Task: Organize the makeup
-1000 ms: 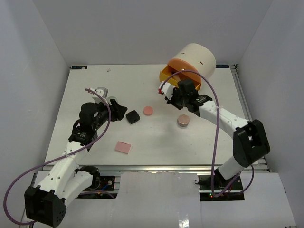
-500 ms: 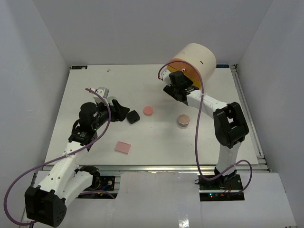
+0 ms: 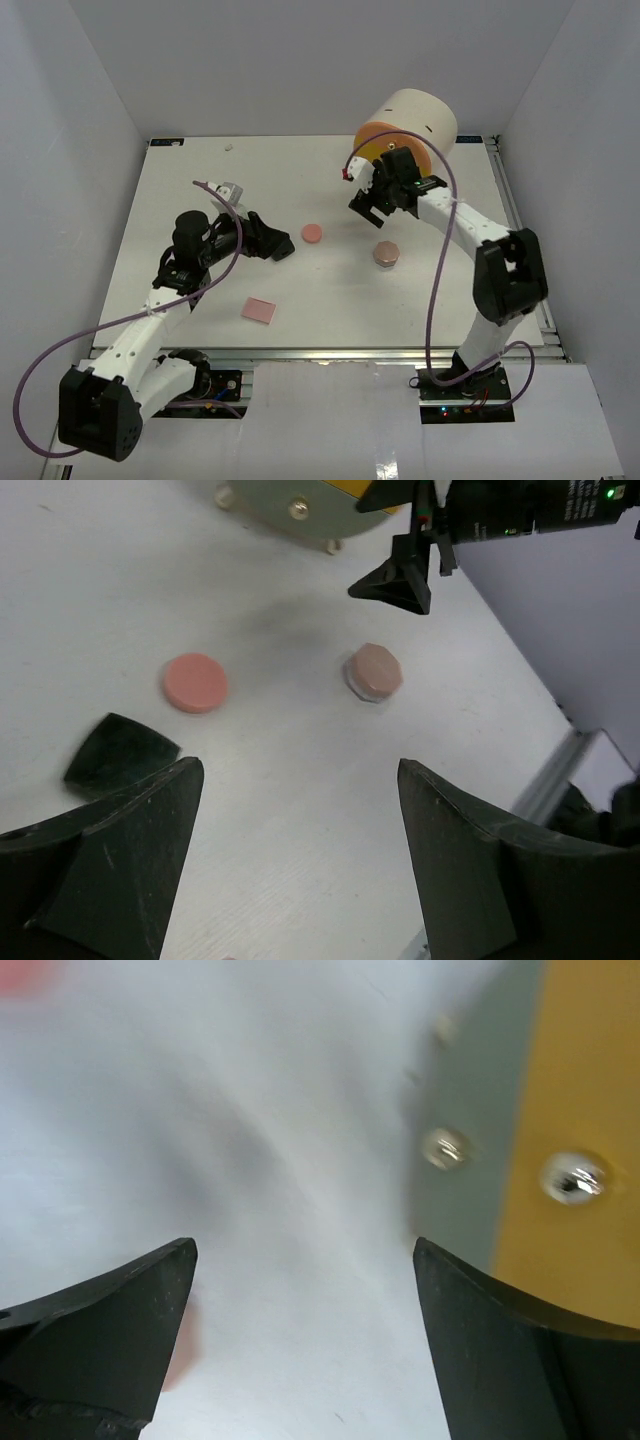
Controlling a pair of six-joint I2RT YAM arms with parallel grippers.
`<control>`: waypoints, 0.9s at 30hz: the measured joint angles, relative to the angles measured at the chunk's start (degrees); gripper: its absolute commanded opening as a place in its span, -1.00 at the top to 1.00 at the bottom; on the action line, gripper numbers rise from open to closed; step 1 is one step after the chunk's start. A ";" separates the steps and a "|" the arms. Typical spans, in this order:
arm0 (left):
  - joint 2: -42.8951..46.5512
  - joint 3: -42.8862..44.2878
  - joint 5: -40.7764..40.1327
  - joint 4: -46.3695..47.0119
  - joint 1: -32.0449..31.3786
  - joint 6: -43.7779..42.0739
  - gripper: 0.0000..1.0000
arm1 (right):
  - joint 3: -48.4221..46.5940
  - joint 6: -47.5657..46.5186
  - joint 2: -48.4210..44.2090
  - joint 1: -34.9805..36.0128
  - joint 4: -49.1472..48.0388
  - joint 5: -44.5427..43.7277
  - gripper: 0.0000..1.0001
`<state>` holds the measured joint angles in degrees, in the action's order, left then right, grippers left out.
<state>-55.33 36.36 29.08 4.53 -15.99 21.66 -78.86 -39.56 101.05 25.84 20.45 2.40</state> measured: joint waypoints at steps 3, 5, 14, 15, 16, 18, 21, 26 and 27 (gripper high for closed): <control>-7.63 -0.42 6.70 6.93 -0.07 3.89 -0.56 | 7.69 -0.01 -12.97 -3.02 5.15 19.10 -0.52; -14.72 -0.31 9.21 12.57 -0.88 8.26 -0.53 | 11.92 1.53 -22.03 -6.51 6.19 29.31 0.14; -55.62 28.73 4.46 23.39 -16.06 22.40 -0.13 | 33.15 25.82 -42.69 -36.29 -14.03 58.00 0.53; -59.53 32.98 3.52 23.87 -17.14 23.85 -0.13 | 35.06 28.78 -43.41 -37.70 -16.55 59.07 0.53; -62.59 36.55 2.34 23.69 -17.75 25.29 -0.14 | 36.39 31.31 -44.12 -38.68 -18.79 59.45 0.53; -69.78 45.45 -1.07 23.73 -18.70 27.71 -0.18 | 37.82 34.98 -45.82 -39.84 -21.70 59.96 0.52; -76.96 53.24 -5.37 23.61 -19.02 30.55 -0.26 | 38.09 38.28 -47.67 -40.85 -25.60 60.48 0.50; -84.88 61.51 -9.57 22.17 -18.89 34.11 -0.30 | 38.09 40.49 -48.52 -41.26 -28.64 60.55 0.49; -85.84 62.73 -10.07 21.50 -18.80 34.53 -0.30 | 38.09 40.67 -48.52 -41.26 -28.79 60.54 0.49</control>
<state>-141.16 99.09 19.01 26.03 -34.78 56.19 -40.77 1.11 52.53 -15.42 -8.33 62.94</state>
